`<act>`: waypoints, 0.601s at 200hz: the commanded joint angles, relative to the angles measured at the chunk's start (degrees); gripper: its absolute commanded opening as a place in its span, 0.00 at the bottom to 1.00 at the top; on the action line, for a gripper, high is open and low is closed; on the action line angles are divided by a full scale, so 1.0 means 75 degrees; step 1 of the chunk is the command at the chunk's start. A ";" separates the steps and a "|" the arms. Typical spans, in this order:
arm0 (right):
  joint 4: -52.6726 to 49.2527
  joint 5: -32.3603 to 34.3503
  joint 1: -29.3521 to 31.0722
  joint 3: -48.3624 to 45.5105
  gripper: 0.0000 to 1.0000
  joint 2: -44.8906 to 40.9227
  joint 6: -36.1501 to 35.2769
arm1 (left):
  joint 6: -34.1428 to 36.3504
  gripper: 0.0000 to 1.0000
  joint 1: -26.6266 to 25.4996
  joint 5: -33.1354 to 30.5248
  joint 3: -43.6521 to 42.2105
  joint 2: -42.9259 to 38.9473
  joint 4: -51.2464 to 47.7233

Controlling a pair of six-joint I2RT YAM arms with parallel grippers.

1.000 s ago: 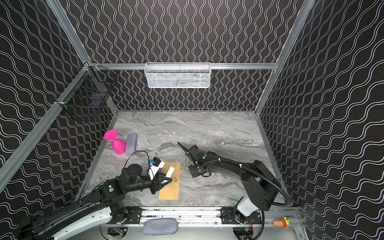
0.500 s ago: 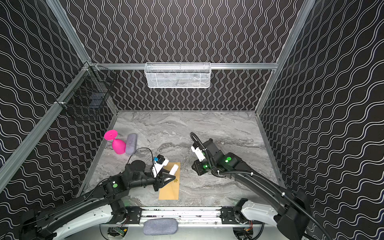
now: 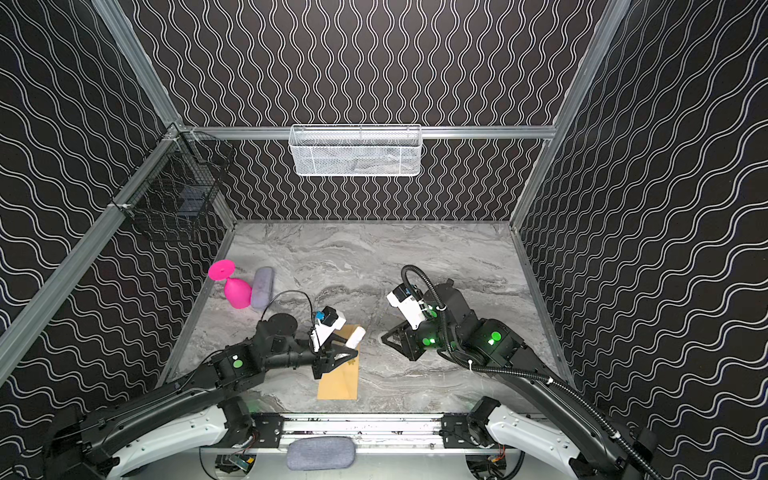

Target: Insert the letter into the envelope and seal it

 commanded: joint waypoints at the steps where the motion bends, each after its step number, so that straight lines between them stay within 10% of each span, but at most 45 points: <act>1: 0.0709 -0.0566 0.0005 0.0023 0.22 -0.0039 0.0076 | 0.0288 0.00 -0.0018 0.0212 0.0050 -0.0050 0.0445; 120: 0.1725 -0.1128 0.0011 -0.0009 0.20 0.0194 0.0230 | 0.0353 0.00 -0.0116 0.0595 0.0215 -0.0150 0.0536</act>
